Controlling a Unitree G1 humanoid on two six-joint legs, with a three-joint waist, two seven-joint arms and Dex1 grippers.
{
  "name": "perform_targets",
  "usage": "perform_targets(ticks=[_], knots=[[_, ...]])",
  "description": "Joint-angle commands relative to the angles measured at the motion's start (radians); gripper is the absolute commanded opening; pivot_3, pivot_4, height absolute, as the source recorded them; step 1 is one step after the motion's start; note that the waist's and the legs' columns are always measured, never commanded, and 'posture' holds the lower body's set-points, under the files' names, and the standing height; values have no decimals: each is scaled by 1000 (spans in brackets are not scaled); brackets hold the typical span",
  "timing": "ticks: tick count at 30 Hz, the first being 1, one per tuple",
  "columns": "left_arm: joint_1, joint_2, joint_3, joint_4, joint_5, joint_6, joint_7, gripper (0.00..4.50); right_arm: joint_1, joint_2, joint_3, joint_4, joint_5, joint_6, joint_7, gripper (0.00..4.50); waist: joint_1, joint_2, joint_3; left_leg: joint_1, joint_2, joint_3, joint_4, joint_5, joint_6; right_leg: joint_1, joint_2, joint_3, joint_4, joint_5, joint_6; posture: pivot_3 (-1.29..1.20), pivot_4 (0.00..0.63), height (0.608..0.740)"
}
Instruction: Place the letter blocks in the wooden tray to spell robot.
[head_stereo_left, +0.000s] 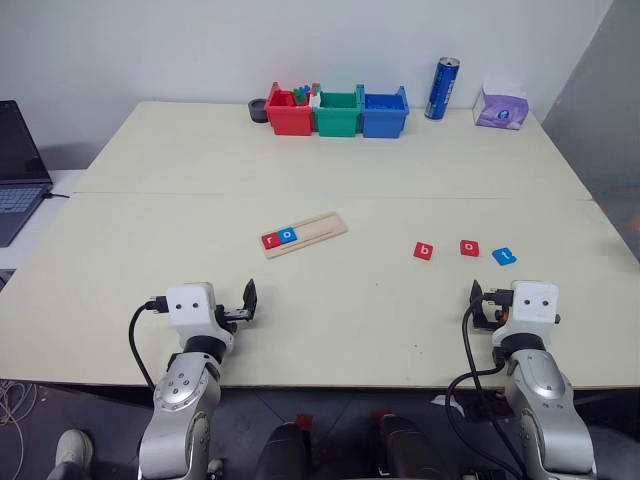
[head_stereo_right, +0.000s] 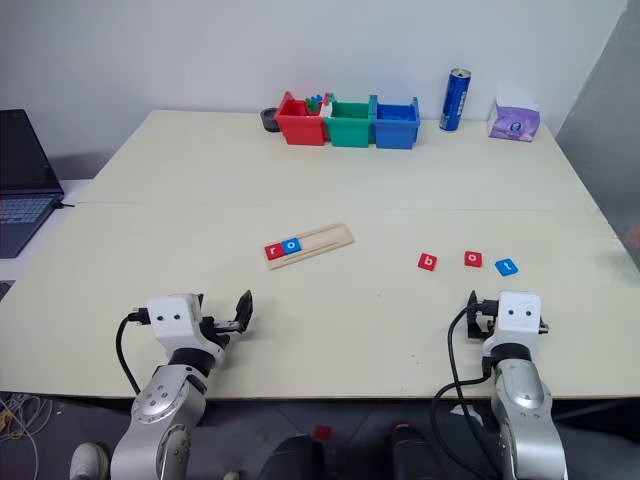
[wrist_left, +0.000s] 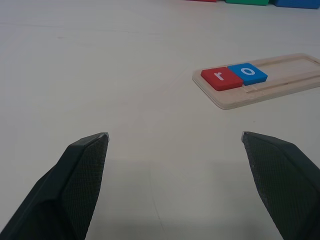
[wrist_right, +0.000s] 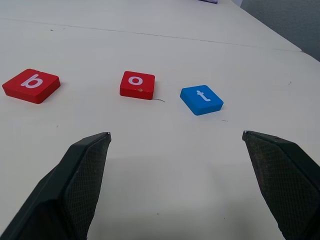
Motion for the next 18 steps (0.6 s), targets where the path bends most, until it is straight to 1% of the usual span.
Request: perform_targets(ticks=[1,18], knots=[[-9,10,-5,-61,-9,14,-11,4500,-2,-3,-13,-65,-9,4,0,4483,0,0,0,0,0,0,0,0,0,0,0,0,0,0,0,0,150,740],[-7,5,-8,-62,-5,12,-6,4500,-15,-1,-7,-55,-10,1,2,4483,0,0,0,0,0,0,0,0,0,0,0,0,0,0,0,0,150,740]])
